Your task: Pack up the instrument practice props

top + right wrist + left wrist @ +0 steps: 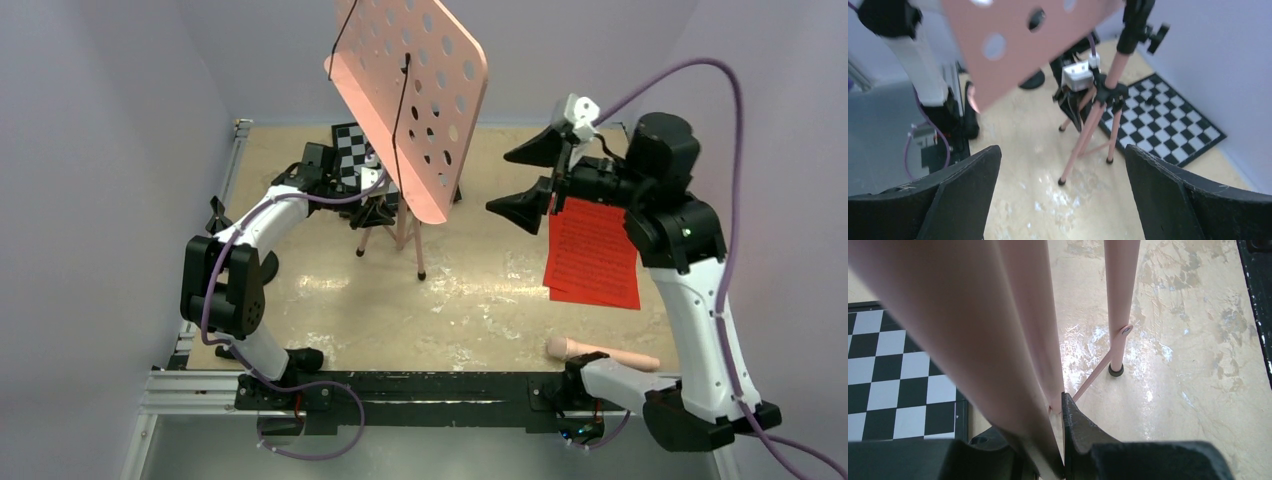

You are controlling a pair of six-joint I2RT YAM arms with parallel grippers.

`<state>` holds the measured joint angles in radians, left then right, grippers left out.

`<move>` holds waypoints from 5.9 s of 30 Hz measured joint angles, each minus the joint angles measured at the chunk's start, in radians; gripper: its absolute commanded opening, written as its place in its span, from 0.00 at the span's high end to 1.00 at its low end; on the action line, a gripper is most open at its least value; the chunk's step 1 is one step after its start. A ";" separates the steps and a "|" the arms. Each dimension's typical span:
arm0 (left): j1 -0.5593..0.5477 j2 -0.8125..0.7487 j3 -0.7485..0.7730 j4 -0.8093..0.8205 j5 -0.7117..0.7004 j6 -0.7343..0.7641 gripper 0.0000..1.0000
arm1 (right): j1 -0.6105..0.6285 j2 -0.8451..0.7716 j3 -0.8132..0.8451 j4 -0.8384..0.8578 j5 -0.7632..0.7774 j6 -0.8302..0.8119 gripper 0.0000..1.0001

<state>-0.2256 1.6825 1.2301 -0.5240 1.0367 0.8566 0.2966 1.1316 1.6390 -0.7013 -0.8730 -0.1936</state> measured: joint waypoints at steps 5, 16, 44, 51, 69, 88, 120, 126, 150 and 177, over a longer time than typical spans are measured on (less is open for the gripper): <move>-0.001 -0.002 -0.007 0.035 0.000 -0.067 1.00 | 0.007 -0.047 0.052 0.098 0.037 0.203 0.01; -0.025 -0.035 -0.041 0.082 -0.041 -0.117 1.00 | 0.234 0.062 0.154 0.270 0.317 0.310 0.01; -0.044 -0.082 -0.083 0.123 -0.098 -0.166 1.00 | 0.099 -0.301 -0.328 0.380 0.417 0.246 0.12; -0.044 -0.087 -0.083 0.108 -0.099 -0.154 1.00 | 0.093 0.027 -0.417 0.581 0.367 0.328 0.28; -0.045 -0.088 -0.080 0.068 -0.088 -0.103 1.00 | 0.162 0.348 -0.248 0.994 0.090 0.574 0.40; -0.044 -0.105 -0.063 -0.030 -0.066 -0.093 1.00 | 0.210 0.475 -0.199 0.991 0.062 0.567 1.00; -0.240 -0.328 0.096 -0.403 -0.198 -0.783 1.00 | -0.032 0.238 -0.479 0.763 0.111 0.939 1.00; -0.293 -0.229 0.080 -0.308 -0.254 -0.849 1.00 | -0.101 0.324 -0.521 0.780 0.062 0.949 1.00; -0.431 0.062 0.064 -0.029 -0.359 -1.144 1.00 | -0.227 0.613 -0.573 0.692 0.043 0.933 1.00; -0.455 0.185 0.117 0.164 -0.368 -1.354 1.00 | -0.347 0.321 -0.746 0.453 0.077 0.892 0.01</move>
<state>-0.6807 1.8671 1.3468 -0.3595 0.6689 -0.4976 -0.0505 1.4525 0.8928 -0.2481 -0.7963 0.6987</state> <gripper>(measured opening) 0.240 0.986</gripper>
